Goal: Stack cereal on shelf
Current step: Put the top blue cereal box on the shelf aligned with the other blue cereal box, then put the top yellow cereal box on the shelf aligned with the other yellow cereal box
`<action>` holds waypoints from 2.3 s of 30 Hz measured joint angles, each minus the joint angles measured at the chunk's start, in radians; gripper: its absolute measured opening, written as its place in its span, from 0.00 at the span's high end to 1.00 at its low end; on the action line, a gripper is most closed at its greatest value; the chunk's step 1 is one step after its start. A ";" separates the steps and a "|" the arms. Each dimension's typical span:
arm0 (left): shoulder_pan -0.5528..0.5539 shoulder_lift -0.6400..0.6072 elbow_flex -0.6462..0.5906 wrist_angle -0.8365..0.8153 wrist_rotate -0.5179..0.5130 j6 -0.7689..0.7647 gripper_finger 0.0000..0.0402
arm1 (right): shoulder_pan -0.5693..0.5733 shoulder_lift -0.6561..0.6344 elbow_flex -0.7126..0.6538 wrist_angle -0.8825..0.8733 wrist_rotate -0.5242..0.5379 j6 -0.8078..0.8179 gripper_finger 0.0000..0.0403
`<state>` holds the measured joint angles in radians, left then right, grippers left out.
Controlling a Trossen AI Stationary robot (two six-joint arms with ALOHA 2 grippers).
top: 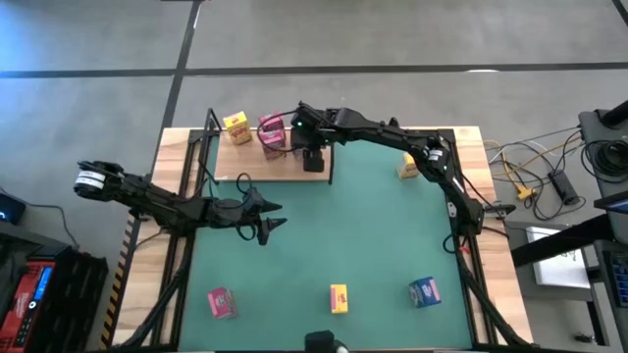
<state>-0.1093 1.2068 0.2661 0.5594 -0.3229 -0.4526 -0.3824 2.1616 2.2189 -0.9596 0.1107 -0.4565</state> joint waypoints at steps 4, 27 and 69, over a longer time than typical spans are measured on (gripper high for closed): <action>0.000 0.000 0.000 0.000 0.000 0.000 0.43 | 0.000 -0.002 0.006 -0.012 0.021 -0.011 0.52; 0.000 0.000 0.000 0.000 0.000 0.000 0.43 | 0.000 -0.003 0.006 -0.033 0.021 0.010 0.52; 0.000 0.000 0.000 -0.030 0.000 0.007 0.43 | 0.003 -0.013 0.138 -0.085 0.048 0.081 0.37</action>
<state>-0.1095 1.2072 0.2661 0.5291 -0.3229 -0.4458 -0.3792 2.1483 2.3573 -1.0448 0.1589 -0.3753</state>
